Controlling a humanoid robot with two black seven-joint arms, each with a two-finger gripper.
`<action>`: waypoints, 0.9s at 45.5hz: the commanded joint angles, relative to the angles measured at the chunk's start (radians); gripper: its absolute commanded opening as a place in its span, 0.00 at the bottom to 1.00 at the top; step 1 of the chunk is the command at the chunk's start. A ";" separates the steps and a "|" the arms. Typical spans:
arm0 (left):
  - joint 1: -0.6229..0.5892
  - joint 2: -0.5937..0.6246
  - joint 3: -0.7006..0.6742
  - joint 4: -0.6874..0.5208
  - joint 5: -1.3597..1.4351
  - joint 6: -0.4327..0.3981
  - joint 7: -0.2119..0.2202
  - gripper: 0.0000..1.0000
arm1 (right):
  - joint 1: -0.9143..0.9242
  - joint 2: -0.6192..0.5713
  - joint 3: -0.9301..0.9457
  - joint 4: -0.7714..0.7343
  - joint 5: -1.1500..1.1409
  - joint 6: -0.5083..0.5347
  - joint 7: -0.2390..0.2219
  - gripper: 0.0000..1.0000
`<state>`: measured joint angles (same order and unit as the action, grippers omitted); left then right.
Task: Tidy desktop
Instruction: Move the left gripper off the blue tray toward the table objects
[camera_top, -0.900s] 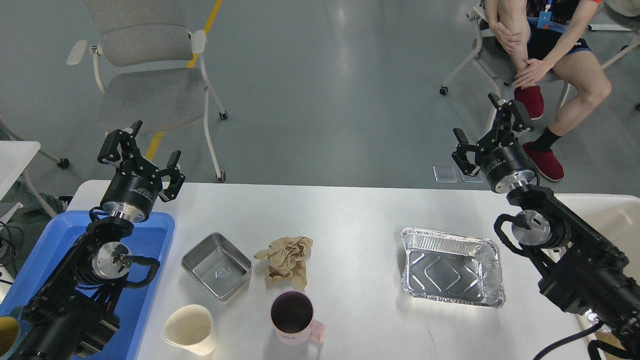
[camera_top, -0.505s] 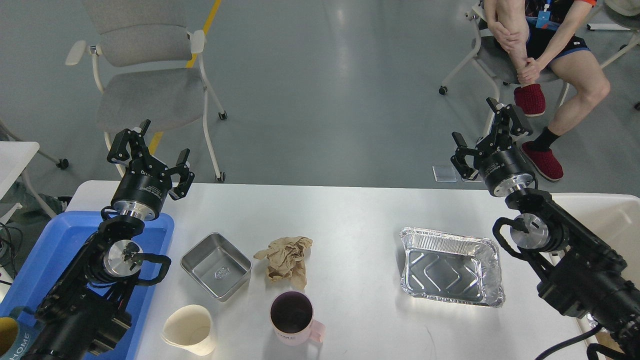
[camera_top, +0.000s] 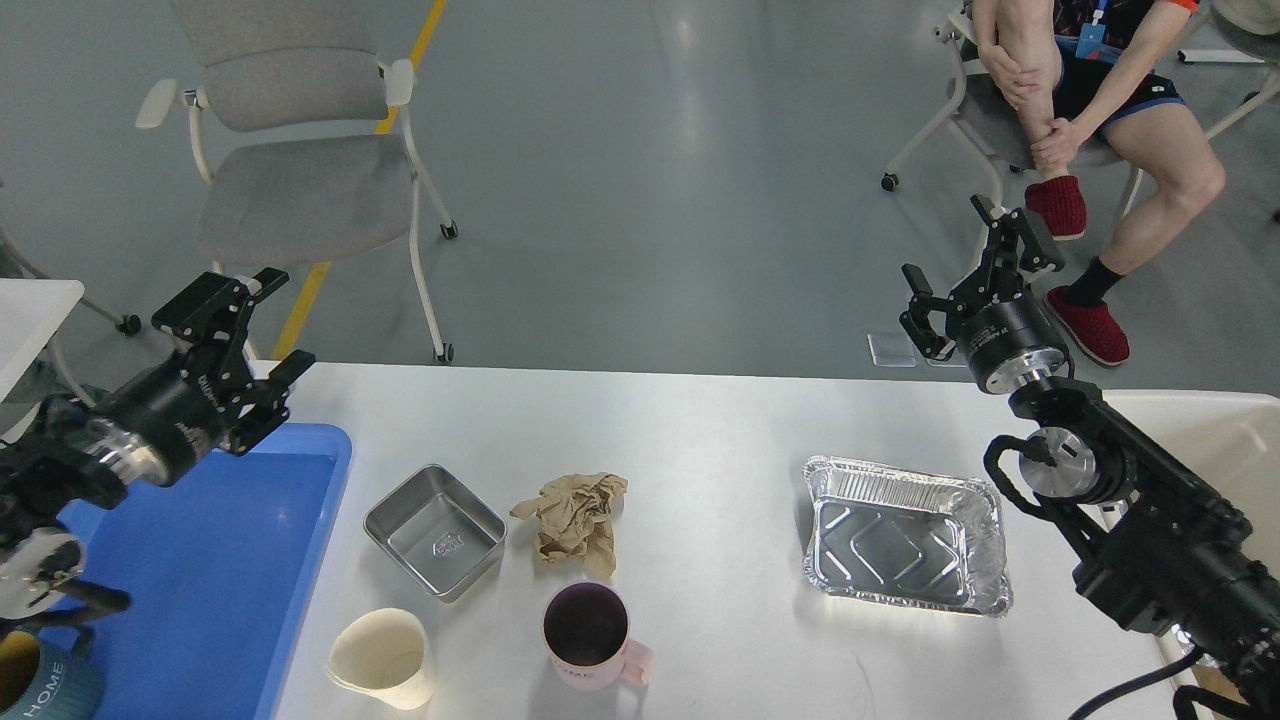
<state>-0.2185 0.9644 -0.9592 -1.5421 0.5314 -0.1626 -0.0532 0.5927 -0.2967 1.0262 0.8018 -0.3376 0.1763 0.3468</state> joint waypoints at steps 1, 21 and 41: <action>0.002 0.316 0.138 -0.127 -0.004 -0.003 0.026 0.96 | -0.002 0.011 0.000 -0.001 0.000 0.000 0.000 1.00; 0.008 0.815 0.277 -0.219 0.005 -0.169 0.016 0.96 | -0.014 0.024 0.000 -0.001 0.000 0.000 0.001 1.00; 0.002 0.783 0.264 -0.217 0.028 -0.239 0.021 0.96 | -0.047 0.024 0.000 0.005 0.000 0.000 0.003 1.00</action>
<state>-0.2134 1.7772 -0.6923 -1.7595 0.5436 -0.4017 -0.0374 0.5521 -0.2731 1.0262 0.8033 -0.3375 0.1764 0.3498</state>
